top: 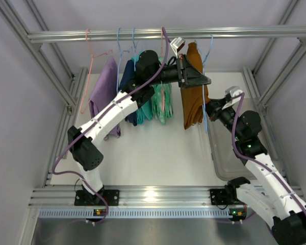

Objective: Remove the trousers from the hanger

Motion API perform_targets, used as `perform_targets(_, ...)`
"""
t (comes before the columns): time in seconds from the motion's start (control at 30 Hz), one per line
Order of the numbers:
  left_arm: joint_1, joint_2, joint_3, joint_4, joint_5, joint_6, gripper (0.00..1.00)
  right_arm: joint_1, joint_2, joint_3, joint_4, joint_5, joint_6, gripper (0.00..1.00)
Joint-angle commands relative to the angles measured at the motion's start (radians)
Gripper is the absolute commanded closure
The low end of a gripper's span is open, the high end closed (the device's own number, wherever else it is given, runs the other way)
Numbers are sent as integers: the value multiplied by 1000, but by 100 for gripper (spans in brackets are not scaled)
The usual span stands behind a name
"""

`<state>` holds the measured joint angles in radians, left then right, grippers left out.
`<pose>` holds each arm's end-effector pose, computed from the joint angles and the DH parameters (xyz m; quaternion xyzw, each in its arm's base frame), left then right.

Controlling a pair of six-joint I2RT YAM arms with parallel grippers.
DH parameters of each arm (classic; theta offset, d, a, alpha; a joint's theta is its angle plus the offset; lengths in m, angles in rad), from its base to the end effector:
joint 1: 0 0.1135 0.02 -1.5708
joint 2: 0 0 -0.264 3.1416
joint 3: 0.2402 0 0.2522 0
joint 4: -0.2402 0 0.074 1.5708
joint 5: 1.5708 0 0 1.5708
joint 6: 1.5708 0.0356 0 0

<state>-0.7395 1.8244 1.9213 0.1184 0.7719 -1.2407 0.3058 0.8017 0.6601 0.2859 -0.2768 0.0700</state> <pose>0.2946 -0.3024 0.4737 0.1400 0.6355 -0.7329 0.1986 0.1825 0.0678 0.3436 -0.1798 0.6313 0.2286 0.7190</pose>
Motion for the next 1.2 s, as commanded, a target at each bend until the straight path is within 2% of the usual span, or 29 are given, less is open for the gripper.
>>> perform_targets(0.0, -12, -97, -2, 176, 95, 18, 100, 10, -13, 101, 72, 17, -22, 100)
perform_targets(0.23, -9, -108, -24, 126, 104, 108, 100, 10, -81, 153, 21, 70, -15, 100)
perform_targets(0.5, -8, -122, -62, -57, 49, 293, 100, 12, -153, 277, -37, 88, 40, 100)
perform_targets(0.77, 2, -126, -137, -95, 0, 339, 100, 10, -187, 410, -111, 87, 88, 100)
perform_targets(1.17, 2, -120, -226, -111, -37, 334, 100, 10, -274, 561, -240, 154, 50, 100)
